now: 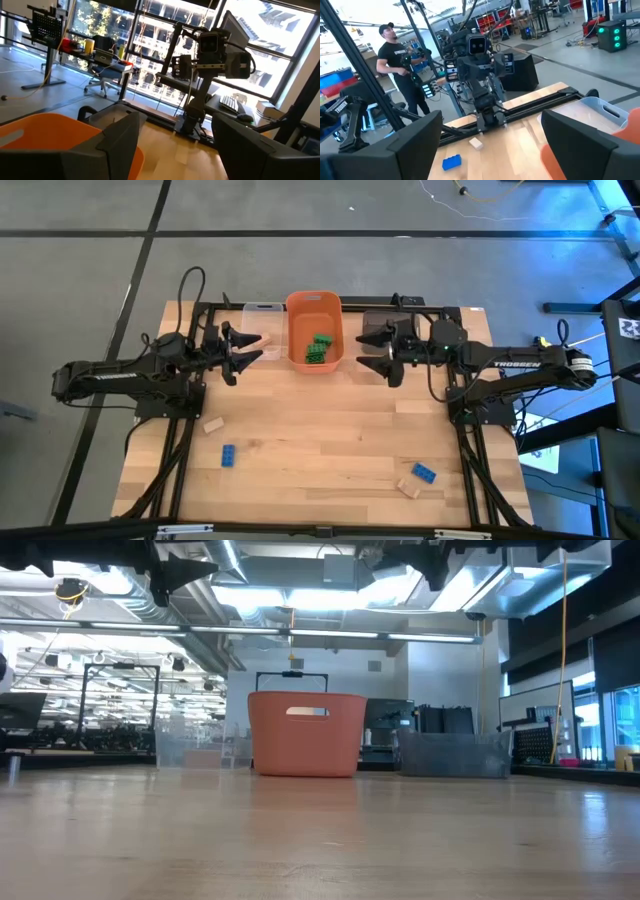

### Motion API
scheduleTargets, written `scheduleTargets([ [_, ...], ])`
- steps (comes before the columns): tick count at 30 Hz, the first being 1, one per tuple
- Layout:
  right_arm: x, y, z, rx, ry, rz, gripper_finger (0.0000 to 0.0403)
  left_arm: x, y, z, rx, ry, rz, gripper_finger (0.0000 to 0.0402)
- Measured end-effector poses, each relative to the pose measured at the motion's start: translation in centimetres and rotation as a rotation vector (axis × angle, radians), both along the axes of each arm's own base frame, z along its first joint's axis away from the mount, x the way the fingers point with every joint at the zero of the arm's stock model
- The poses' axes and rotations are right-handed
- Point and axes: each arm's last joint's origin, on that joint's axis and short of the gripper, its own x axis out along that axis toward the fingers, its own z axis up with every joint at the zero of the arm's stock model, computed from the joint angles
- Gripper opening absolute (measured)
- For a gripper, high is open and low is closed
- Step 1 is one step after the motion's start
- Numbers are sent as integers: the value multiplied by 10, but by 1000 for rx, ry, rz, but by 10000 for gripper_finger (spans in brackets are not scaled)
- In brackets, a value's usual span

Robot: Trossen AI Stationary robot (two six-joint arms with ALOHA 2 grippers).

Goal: Sort & place blocks by color
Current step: Put the left blue game piece into the black bin

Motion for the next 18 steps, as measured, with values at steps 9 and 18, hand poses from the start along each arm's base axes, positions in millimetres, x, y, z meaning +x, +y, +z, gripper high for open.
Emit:
scheduleTargets([
  [9, 0, 0, 0, 0, 4, -1, 341, 0, 0, -1, -1, 7, 0, 240],
  [18, 0, 0, -1, 0, 5, -1, 341, 1, 0, -4, -12, 34, -2, 240],
])
